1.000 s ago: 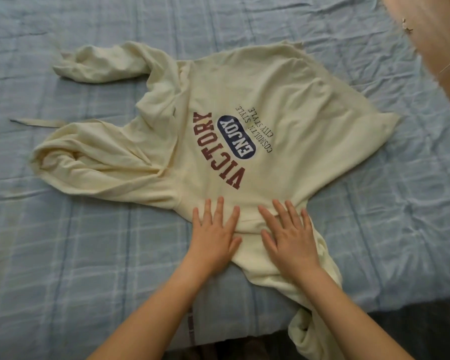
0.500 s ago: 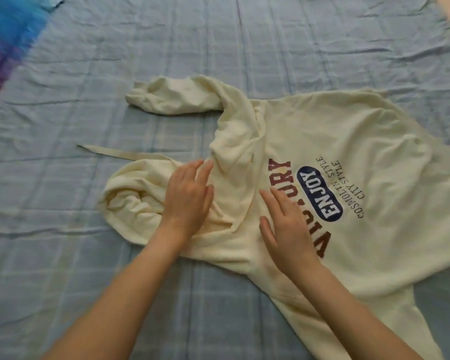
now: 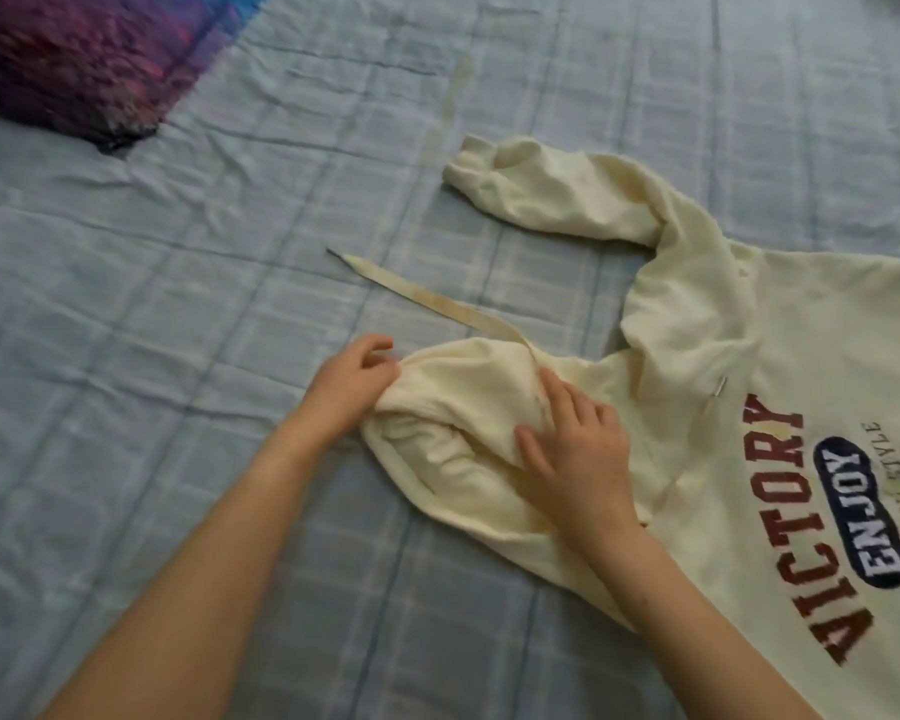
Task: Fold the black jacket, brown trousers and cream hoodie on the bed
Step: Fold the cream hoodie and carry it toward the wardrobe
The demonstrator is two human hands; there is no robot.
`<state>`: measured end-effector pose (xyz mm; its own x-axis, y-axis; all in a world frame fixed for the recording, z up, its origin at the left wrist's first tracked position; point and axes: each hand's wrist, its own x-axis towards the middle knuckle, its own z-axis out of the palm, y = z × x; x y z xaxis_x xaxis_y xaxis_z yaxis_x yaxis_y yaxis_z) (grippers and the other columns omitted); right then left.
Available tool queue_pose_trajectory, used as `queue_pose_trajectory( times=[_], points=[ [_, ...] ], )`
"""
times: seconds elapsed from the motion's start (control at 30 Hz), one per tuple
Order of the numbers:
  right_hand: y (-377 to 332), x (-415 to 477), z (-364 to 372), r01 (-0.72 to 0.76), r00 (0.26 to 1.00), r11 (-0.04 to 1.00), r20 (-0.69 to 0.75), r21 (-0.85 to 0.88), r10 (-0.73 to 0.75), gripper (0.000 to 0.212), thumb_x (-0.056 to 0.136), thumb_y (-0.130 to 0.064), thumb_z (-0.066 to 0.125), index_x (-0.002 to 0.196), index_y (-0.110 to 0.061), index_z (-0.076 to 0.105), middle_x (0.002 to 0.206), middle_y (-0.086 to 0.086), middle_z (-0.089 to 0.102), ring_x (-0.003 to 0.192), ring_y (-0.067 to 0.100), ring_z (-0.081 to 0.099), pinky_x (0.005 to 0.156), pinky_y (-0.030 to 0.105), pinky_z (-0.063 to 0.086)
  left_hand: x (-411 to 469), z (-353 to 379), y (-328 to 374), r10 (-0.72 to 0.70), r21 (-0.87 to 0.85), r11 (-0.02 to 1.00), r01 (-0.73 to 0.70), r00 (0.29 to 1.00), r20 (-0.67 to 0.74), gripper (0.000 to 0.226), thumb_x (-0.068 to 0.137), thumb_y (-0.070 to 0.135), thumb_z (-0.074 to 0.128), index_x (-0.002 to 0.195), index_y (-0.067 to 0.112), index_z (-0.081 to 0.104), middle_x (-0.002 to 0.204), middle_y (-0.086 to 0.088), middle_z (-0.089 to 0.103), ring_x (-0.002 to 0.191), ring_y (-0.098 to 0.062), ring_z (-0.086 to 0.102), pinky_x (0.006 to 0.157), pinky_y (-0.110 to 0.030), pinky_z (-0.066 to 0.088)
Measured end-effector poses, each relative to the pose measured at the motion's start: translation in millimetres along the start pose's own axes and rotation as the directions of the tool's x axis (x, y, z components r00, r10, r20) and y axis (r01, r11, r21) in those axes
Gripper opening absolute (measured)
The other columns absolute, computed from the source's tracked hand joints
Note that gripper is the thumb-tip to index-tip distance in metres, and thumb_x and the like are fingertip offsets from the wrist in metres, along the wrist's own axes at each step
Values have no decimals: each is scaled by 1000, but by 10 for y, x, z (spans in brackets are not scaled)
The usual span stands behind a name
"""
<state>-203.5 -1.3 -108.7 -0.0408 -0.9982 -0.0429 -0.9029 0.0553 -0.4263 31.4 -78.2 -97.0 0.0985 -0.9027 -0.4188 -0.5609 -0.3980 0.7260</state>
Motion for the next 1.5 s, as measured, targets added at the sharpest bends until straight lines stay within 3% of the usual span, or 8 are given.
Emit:
queue_pose_trajectory(
  times=[0.2,0.4,0.57,0.77,0.93,1.1,1.27,1.5],
  points=[
    [-234,65,32,107,993,994,56,-28,-106,57,88,-29,69,140,-11,53,132,14,60,106,39,55,89,50,46,-352,-76,-38,53,10,998,-58,964,259,21,86,18,72,106,14,71,93,-7,71,81,-13,61,76,-27,47],
    [-374,216,-85,207,978,951,-73,230,-196,33,94,-18,58,127,-18,60,110,3,65,98,24,57,86,37,45,-743,-253,-125,80,-61,993,-97,970,-228,37,73,53,59,67,18,64,52,12,57,49,-7,49,49,-28,38],
    [-433,78,214,346,897,938,303,-25,-323,43,101,-34,46,143,-28,46,145,-7,47,125,20,46,104,39,34,-872,-118,-322,-320,553,782,288,947,-40,31,96,28,48,105,7,69,114,-17,68,108,-35,63,84,-37,50],
    [-114,45,-5,306,952,942,-24,138,-306,47,96,-25,50,143,-14,51,147,7,49,128,27,50,107,42,40,-808,340,191,606,588,700,-405,773,-189,38,92,25,41,120,11,62,111,-10,65,98,-31,60,84,-43,47],
    [453,184,-399,89,977,996,-195,29,-82,51,96,-17,47,146,-8,45,151,15,43,141,32,39,112,54,36,-819,827,-57,492,693,415,-590,786,375,53,98,42,29,148,29,40,158,2,32,146,-23,29,118,-48,25],
    [982,700,-633,-102,971,995,-215,15,103,57,99,-30,34,153,-11,33,159,15,29,148,31,24,119,53,22,-299,1005,262,694,560,547,-623,711,114,20,88,27,48,92,17,64,100,-4,60,86,-27,58,75,-40,44],
    [1194,1297,-511,-111,985,993,-133,29,114,62,98,-34,37,156,-14,26,162,13,23,151,27,16,121,50,15,587,1154,1170,419,-6,907,-420,905,-69,13,90,6,59,96,11,69,91,-6,66,81,-19,61,75,-23,43],
    [1391,1379,-131,-3,995,1000,-102,-31,0,66,92,-43,33,154,-20,33,159,5,33,149,23,25,123,47,8,1588,1694,2059,-7,-620,779,94,990,141,28,92,25,65,116,15,54,104,-7,60,84,-16,60,79,-32,51]
  ],
)
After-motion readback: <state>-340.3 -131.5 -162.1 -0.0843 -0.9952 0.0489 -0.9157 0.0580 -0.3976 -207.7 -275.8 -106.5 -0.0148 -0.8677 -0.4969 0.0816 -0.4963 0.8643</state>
